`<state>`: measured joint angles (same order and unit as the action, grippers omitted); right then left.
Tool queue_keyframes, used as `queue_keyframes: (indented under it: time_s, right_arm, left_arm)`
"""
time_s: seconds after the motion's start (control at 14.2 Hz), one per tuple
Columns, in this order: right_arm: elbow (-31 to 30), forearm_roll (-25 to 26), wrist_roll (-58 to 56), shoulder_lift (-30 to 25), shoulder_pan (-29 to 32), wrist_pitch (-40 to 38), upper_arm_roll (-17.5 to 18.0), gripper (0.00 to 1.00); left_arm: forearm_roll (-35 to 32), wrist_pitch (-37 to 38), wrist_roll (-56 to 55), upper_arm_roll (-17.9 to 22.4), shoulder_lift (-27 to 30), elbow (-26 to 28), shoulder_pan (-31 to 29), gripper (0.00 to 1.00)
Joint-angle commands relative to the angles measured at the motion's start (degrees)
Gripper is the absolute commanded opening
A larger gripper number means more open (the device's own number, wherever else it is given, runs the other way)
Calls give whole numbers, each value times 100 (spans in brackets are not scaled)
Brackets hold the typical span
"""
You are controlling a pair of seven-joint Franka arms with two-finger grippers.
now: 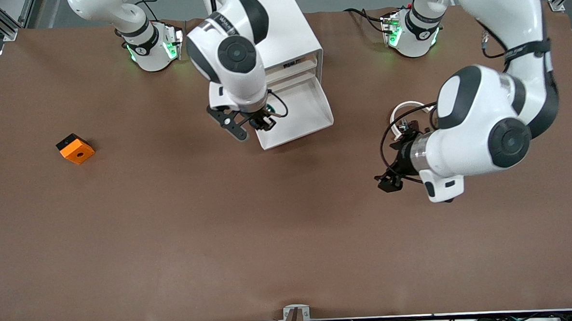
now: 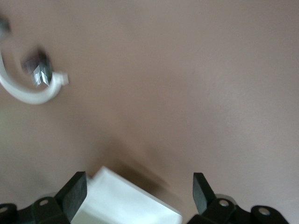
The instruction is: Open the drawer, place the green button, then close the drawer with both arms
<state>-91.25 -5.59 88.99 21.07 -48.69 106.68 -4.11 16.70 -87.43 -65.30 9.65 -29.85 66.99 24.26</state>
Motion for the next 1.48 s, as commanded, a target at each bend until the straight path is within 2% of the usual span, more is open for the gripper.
queue_keyframes:
  time_s: [0.0,0.28,0.63,0.91,1.2,1.34,1.41]
  right_arm:
    - [178,-30,801,248,-324,176,-73,0]
    - [178,14,1839,564,-860,625,-73,0]
    - [204,58,2868,925,-1230,1073,-82,0]
    - [204,58,3238,1197,-1300,1477,-82,0]
    - [239,50,3431,1330,-1292,1636,-82,0]
    - [248,32,3467,1382,-1300,1680,-82,0]
    - [248,41,3545,1382,-1300,1689,-82,0]
  left_arm:
    - [-867,243,1664,11,312,166,0,100]
    - [-1397,402,3267,11,620,271,-184,100]
    - [-1416,385,4577,-7,1006,315,-668,100]
    - [-1433,350,5517,2,1445,780,-1089,100]
    - [-1468,-141,6038,-7,2034,1604,-1205,100]
    - [-1660,-623,6038,-68,2499,2333,-1161,100]
    - [-1844,-965,6038,-234,2771,2780,-1143,100]
